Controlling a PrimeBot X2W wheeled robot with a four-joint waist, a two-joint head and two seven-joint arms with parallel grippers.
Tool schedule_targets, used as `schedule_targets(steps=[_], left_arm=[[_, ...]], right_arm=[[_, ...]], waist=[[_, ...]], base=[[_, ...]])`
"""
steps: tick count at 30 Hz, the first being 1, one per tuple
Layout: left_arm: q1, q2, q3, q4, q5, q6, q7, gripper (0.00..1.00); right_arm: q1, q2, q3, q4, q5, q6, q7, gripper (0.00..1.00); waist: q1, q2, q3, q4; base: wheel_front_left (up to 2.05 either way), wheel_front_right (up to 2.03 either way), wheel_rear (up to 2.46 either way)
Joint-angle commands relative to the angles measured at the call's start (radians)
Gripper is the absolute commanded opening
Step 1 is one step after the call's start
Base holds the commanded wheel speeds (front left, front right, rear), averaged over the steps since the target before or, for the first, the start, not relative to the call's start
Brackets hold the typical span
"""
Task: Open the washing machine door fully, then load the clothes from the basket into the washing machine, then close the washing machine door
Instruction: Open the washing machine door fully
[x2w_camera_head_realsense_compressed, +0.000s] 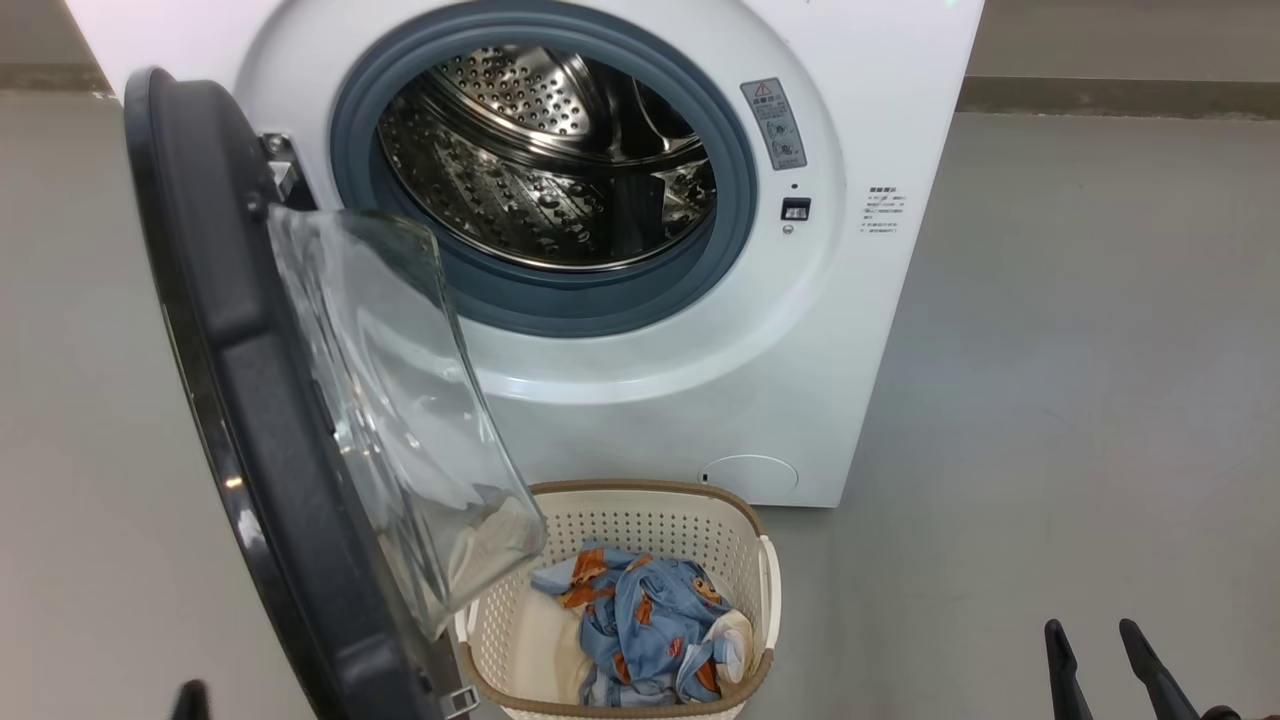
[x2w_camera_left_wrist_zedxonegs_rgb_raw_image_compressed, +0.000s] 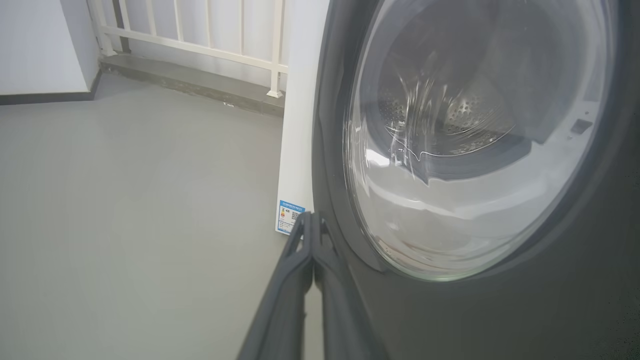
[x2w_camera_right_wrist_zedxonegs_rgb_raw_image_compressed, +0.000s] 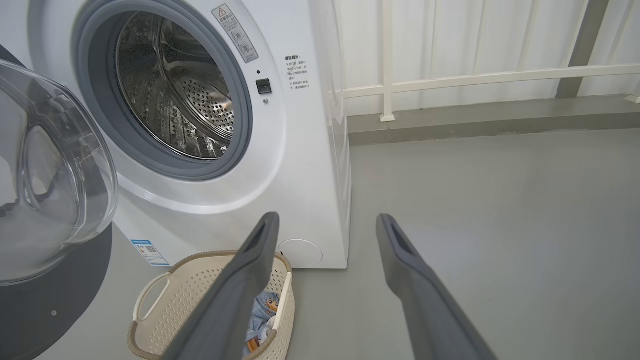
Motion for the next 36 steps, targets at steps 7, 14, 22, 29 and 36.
schedule_targets(steps=[7, 14, 22, 29, 36], left_arm=[[-0.058, 0.013, 0.187, -0.145, -0.063, 0.098, -0.006, 0.0], [-0.076, 0.013, 0.201, -0.429, -0.059, 0.202, -0.006, 0.0], [-0.055, 0.013, -0.061, -0.79, 0.027, 0.218, 0.009, 0.0], [-0.061, 0.014, -0.33, -0.924, -0.004, 0.171, 0.183, 0.0], [-0.011, 0.013, -0.448, -0.799, -0.091, 0.214, 0.348, 0.0]], right_arm=[[-0.014, -0.007, 0.026, -0.012, -0.014, 0.003, -0.012, 1.0], [-0.004, -0.005, 0.015, -0.002, -0.017, 0.003, -0.012, 1.0], [-0.009, 0.001, 0.023, 0.008, -0.015, 0.003, -0.012, 1.0], [-0.002, 0.004, 0.016, 0.01, -0.005, 0.003, -0.012, 1.0], [-0.008, 0.005, 0.024, 0.017, 0.008, 0.003, -0.012, 1.0]], waist=[[0.0, 0.0, 0.002, 0.012], [0.0, 0.0, 0.0, 0.037], [0.0, 0.0, -0.006, 0.055], [0.0, 0.0, -0.008, 0.078], [0.0, 0.0, -0.004, 0.091]], base=[[0.0, 0.0, 0.0], [0.0, 0.0, 0.0], [0.0, 0.0, 0.0], [0.0, 0.0, 0.0], [0.0, 0.0, 0.0]])
